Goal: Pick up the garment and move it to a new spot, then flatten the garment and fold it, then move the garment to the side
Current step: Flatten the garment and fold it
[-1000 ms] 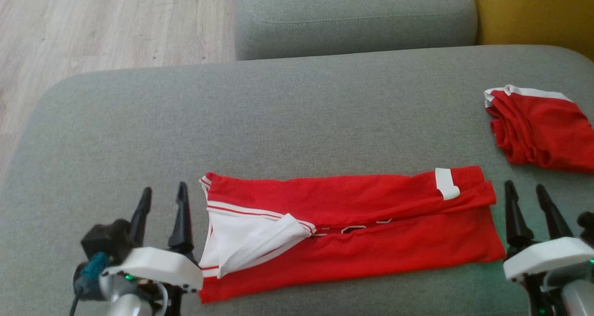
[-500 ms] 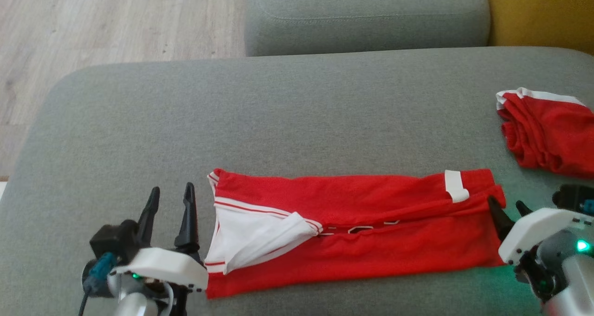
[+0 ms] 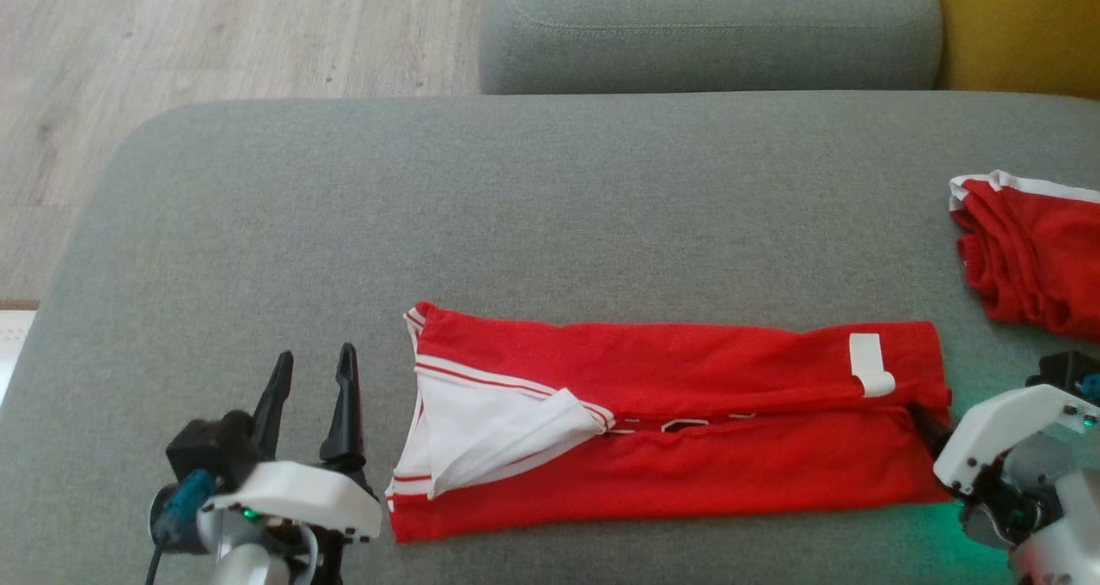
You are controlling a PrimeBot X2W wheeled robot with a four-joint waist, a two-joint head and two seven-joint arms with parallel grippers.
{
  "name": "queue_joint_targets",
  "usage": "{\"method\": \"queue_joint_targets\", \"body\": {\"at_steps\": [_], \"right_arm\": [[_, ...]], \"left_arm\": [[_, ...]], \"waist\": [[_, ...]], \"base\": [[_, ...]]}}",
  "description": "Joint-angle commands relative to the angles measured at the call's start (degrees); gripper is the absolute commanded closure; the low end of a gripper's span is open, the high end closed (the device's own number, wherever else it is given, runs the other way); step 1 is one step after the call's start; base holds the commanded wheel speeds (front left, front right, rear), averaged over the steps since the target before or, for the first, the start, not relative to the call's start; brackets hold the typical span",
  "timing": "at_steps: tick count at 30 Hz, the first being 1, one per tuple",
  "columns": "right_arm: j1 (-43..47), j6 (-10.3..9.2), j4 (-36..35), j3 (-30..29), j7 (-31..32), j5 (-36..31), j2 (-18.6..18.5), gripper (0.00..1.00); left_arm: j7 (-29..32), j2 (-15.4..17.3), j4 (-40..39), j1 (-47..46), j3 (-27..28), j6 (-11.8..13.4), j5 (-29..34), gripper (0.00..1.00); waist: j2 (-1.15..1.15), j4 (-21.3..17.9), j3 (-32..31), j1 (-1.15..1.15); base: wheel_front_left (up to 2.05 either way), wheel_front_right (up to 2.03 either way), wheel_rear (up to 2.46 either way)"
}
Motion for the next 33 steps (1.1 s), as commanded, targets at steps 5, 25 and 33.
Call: {"method": "queue_joint_targets", "body": {"at_steps": [5,25,33], "right_arm": [[-0.47,0.39,-0.16,2.99,-0.91,3.63,1.52,0.22],[-3.33,0.39,-6.14,5.70,-14.70,8.03,-6.72,1.00],[-1.01,0.39,-17.85,9.76,-14.72,8.17,-3.69,1.00]], "left_arm": [[-0.70,-0.57,-1.16,-2.93,3.43,-0.74,1.31,0.00],[-0.70,-2.08,0.64,-2.24,5.43,-2.44,3.10,0.00],[-0.70,-2.26,1.74,-2.22,5.33,-3.07,3.42,0.00]], "waist": [[0.00,0.04,0.14,0.00],[0.00,-0.62,-1.34,0.00],[0.00,1.00,-2.21,0.00]], "base": [[0.00,0.00,0.00],[0.00,0.00,0.00],[0.00,0.00,0.00]]}}
